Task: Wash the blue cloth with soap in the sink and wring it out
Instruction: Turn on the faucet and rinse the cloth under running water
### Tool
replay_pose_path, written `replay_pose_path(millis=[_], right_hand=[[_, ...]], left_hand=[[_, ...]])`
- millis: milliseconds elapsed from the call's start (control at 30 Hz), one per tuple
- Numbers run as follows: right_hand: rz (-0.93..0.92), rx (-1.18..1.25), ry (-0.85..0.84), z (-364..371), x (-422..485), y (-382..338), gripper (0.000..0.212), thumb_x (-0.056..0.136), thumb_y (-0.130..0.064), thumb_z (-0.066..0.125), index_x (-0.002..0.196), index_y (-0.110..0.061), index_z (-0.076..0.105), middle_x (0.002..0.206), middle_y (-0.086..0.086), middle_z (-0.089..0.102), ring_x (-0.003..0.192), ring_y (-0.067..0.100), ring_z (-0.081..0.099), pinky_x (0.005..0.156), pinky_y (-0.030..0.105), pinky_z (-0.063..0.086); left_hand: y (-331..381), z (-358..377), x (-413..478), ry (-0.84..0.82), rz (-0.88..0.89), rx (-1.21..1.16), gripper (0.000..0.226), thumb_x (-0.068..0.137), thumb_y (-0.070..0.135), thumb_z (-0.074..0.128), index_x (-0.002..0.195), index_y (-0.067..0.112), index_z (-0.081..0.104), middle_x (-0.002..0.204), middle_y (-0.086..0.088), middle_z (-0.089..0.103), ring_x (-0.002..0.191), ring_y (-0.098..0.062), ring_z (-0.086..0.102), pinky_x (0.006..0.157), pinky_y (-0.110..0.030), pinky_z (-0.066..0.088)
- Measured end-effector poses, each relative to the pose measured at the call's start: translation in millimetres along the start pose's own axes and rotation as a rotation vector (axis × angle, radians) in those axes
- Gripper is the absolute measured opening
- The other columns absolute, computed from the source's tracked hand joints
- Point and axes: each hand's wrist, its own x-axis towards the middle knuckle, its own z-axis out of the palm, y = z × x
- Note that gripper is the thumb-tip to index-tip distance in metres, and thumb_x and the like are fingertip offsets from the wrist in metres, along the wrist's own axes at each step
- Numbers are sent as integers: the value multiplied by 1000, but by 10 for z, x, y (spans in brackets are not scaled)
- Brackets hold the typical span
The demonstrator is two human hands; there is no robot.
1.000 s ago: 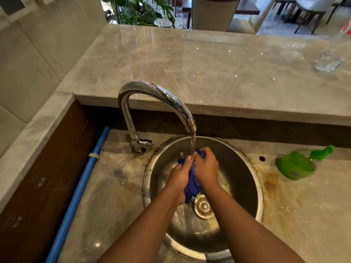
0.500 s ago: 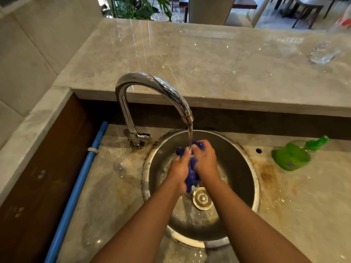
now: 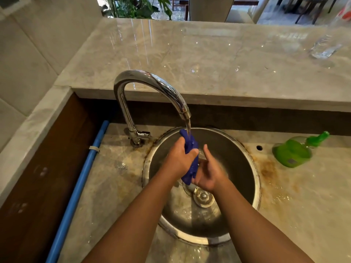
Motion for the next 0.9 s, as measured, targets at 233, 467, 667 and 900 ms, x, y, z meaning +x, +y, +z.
replay_pose_path(millis=[233,467,667,900], right_hand=[[-115,31,74,69,43,67,66,86,-62,58,132,-15,59,123,19,69,105,38,71,82,50,58],[-122,-62,113,-22,-115,247,52,96,-40,58,138,-11,46,107,21,74,86,33,75,67,43,64],[-9,-142,58,8,-113,421,54,95,-52,56,128,-10,62,117,19,72,101,34,73,84,44,58],[-200,-37,23,-146,-83,332,45,85,-22,67,126,-7,57,113,16,71,92,29,72,72,41,61]], left_hand=[[-33,-26,-43,-30,-62,-380,26,95,25,62,121,24,57,117,-2,67,107,-21,67,99,-49,53],[-253,-116,75,76,-140,-802,17,97,14,59,113,15,59,116,-15,65,107,-32,65,99,-52,51],[-308,-82,46,79,-178,-944,37,87,20,68,123,16,60,124,-16,65,114,-34,63,101,-50,50],[-274,-161,50,9,-168,-1002,26,98,12,56,124,11,55,115,-15,63,108,-32,62,94,-49,51]])
